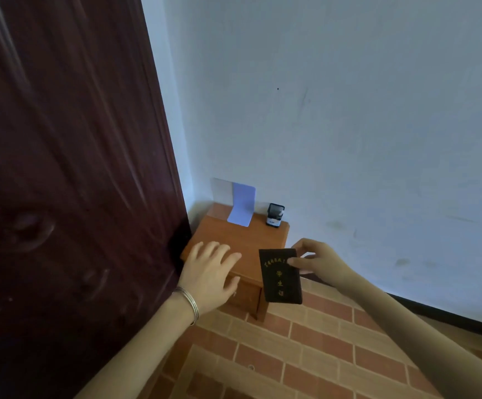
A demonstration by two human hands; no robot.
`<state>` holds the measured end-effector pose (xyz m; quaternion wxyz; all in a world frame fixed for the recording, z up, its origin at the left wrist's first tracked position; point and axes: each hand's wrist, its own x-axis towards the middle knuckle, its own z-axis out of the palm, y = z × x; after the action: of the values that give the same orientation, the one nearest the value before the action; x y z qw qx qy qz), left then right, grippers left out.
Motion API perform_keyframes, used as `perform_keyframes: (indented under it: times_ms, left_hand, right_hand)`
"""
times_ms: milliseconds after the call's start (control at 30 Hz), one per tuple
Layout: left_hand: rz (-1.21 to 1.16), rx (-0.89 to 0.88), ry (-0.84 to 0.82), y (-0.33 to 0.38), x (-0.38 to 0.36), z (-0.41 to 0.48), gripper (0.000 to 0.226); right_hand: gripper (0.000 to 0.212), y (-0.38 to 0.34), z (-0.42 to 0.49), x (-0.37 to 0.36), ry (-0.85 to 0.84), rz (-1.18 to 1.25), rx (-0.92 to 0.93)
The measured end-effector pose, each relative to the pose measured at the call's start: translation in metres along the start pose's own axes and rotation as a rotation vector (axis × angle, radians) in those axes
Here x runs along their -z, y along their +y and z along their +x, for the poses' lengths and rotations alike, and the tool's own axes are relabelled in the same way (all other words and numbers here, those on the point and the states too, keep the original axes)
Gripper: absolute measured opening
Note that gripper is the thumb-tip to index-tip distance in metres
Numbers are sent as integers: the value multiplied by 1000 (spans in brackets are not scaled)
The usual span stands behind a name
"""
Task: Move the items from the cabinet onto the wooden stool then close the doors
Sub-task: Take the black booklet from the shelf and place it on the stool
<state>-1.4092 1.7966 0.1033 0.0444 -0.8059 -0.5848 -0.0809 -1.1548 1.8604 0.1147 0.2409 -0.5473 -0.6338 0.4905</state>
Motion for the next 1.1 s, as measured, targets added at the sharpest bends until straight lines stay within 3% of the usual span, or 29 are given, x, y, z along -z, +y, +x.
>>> perform_keyframes:
  times_ms: [600,867,1100]
  left_hand:
    - [-15,21,-211,-83,-91,246,44]
    - [-32,-32,-246,-111,-151,314,42]
    - [-54,-172,-406,-141,-227,363,51]
  right_hand:
    - [10,5,289,61,56,130,-94]
    - [11,38,369,66,112,119,-186]
    - [11,94,424,33,247,73,-364]
